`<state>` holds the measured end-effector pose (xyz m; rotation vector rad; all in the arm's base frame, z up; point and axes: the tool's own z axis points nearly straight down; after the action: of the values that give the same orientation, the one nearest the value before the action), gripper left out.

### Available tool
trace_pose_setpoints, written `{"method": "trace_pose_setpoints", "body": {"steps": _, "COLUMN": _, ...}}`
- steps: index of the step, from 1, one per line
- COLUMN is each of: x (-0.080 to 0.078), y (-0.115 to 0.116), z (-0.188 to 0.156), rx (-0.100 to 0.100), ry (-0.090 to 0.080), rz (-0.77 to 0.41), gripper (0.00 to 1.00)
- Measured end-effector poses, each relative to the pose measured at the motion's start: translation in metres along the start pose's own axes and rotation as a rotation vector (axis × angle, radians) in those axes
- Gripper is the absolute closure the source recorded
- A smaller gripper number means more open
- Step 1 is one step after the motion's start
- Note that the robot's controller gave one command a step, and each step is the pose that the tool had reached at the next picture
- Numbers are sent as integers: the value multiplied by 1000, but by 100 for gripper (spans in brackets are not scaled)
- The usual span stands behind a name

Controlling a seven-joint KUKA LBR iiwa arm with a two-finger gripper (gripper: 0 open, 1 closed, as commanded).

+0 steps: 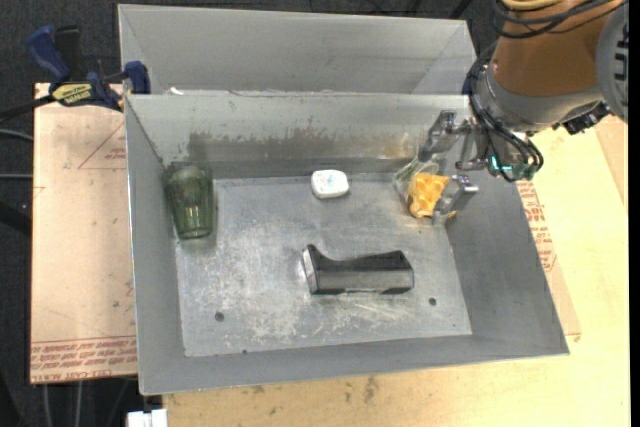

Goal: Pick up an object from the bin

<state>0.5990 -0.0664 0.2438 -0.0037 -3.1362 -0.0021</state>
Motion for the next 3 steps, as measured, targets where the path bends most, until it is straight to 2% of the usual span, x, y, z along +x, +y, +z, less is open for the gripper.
{"method": "trace_pose_setpoints", "body": {"steps": 1, "x": -1, "y": 0, "z": -4, "rx": 1, "ry": -7, "rz": -2, "gripper": 0}}
{"method": "trace_pose_setpoints", "body": {"steps": 2, "x": 16, "y": 23, "z": 63, "rx": 1, "ry": -10, "rz": -77, "gripper": 0}}
{"method": "trace_pose_setpoints", "body": {"steps": 3, "x": 41, "y": 65, "z": 134, "rx": 7, "ry": 19, "rz": -159, "gripper": 0}}
